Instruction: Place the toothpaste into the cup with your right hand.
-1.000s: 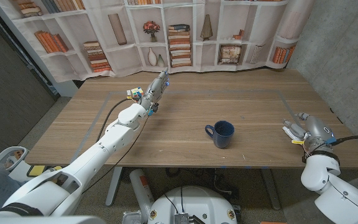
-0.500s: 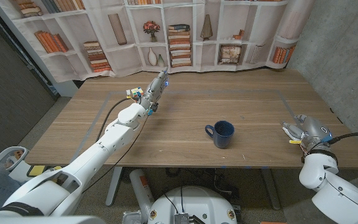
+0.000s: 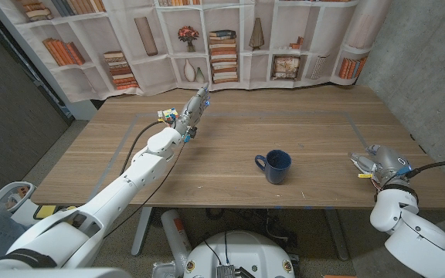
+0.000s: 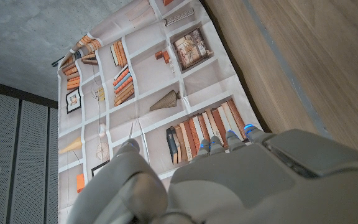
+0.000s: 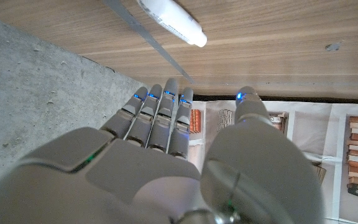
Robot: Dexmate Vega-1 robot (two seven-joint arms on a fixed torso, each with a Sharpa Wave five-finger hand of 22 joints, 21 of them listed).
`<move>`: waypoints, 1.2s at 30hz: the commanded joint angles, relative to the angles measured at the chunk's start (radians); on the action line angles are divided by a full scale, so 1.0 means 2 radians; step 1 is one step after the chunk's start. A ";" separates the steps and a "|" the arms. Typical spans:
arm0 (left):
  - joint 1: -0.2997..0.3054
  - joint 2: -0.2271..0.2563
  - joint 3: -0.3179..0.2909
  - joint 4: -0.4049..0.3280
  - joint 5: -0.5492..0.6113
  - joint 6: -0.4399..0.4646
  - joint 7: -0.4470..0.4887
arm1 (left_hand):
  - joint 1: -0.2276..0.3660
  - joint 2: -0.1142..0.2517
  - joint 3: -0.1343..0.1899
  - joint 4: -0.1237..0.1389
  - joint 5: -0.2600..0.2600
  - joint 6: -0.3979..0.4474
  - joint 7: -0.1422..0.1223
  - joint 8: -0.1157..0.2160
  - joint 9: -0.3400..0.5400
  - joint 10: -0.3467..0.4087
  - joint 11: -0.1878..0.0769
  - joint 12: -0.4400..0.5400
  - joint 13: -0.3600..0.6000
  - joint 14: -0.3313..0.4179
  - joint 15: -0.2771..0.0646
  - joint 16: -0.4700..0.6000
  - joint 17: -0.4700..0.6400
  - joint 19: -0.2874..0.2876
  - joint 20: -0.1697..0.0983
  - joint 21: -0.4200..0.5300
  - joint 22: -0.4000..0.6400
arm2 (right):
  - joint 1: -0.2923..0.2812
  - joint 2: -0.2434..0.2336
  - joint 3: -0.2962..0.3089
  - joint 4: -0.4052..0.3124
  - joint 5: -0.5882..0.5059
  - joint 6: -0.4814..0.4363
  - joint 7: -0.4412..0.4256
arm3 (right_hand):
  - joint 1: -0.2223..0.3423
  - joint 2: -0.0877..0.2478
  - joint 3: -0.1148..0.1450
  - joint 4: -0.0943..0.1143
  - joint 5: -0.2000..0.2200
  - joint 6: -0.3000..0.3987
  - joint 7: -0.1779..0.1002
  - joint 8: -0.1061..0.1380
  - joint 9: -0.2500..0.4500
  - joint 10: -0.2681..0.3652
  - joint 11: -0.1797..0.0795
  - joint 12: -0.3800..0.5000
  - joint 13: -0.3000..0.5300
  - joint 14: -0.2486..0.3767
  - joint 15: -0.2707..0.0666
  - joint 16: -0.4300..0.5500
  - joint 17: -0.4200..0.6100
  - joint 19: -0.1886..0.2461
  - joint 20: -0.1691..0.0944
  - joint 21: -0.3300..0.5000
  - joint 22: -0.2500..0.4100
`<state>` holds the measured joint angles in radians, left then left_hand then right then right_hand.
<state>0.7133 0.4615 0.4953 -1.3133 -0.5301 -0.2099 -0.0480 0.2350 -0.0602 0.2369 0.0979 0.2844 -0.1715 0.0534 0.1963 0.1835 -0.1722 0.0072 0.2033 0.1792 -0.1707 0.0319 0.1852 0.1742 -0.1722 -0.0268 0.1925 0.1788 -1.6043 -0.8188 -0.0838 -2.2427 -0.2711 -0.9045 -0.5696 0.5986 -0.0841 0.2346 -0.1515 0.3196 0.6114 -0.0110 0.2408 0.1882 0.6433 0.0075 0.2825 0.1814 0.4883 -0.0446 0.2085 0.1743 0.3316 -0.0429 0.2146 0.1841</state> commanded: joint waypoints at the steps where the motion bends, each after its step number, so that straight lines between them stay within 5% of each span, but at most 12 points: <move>1: 0.000 0.000 0.000 0.000 0.001 0.000 0.000 | 0.004 0.001 -0.002 -0.001 0.002 -0.065 -0.003 -0.001 0.001 -0.067 -0.002 -0.001 0.003 -0.078 -0.003 0.000 0.003 -0.098 0.005 0.003 0.002 | 0.017 -0.017 -0.014 0.007 0.022 -0.028 0.000 | 0.006 0.002 0.001 0.003 0.003 0.005 0.001 0.002 0.002 0.003 -0.002 0.001 0.001 0.010 -0.016 0.002 0.003 0.004 0.002 0.002 0.001; 24: 0.009 0.009 -0.004 -0.019 0.003 -0.001 0.008 | 0.004 0.003 -0.005 -0.001 0.002 -0.066 -0.002 -0.002 0.001 -0.070 -0.002 -0.002 0.003 -0.088 -0.004 -0.003 0.003 -0.101 0.003 0.002 0.002 | 0.044 -0.041 -0.047 0.011 0.056 -0.067 -0.013 | 0.013 0.005 0.004 0.004 0.007 -0.003 0.002 -0.006 0.003 -0.002 -0.001 -0.007 0.001 0.017 -0.018 0.000 0.003 0.004 0.006 -0.001 0.001; 28: 0.011 0.013 -0.004 -0.027 0.005 0.007 0.012 | 0.006 0.004 -0.007 -0.001 0.001 -0.062 0.003 0.000 0.001 -0.067 0.007 -0.001 0.003 -0.086 0.001 -0.001 0.003 -0.100 -0.023 0.003 0.002 | 0.052 -0.044 -0.055 0.017 0.062 -0.071 -0.016 | 0.014 0.005 0.004 0.004 0.007 -0.001 0.002 -0.006 0.003 -0.001 0.000 -0.007 0.001 0.020 -0.020 0.000 0.003 0.005 0.006 -0.001 0.001; 36: 0.014 0.016 -0.006 -0.033 0.004 0.010 0.014 | 0.006 0.005 -0.008 -0.001 0.001 -0.062 0.004 0.000 0.001 -0.068 0.006 -0.001 0.003 -0.087 0.001 -0.001 0.003 -0.102 -0.018 0.003 0.002 | 0.063 -0.048 -0.064 0.022 0.074 -0.082 -0.019 | 0.016 0.006 0.005 0.004 0.008 -0.001 0.000 -0.007 0.003 0.000 -0.001 -0.008 0.001 0.021 -0.021 0.000 0.003 0.006 0.005 -0.001 0.001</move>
<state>0.7345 0.4861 0.4867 -1.3635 -0.5225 -0.1987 -0.0273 0.2402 -0.0550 0.2255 0.0949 0.2844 -0.1753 0.0572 0.1963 0.1836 -0.1739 0.0162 0.1994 0.1792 -0.1707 0.0319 0.1800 0.1766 -0.1701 -0.0287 0.1925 0.1789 -1.5078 -0.8998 -0.1840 -2.2152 -0.1545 -1.0452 -0.5977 0.6168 -0.0732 0.2386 -0.1475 0.3271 0.6073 -0.0070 0.2290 0.1882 0.6356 0.0075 0.2670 0.1816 0.5202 -0.0482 0.2084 0.1794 0.3385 -0.0357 0.2146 0.1839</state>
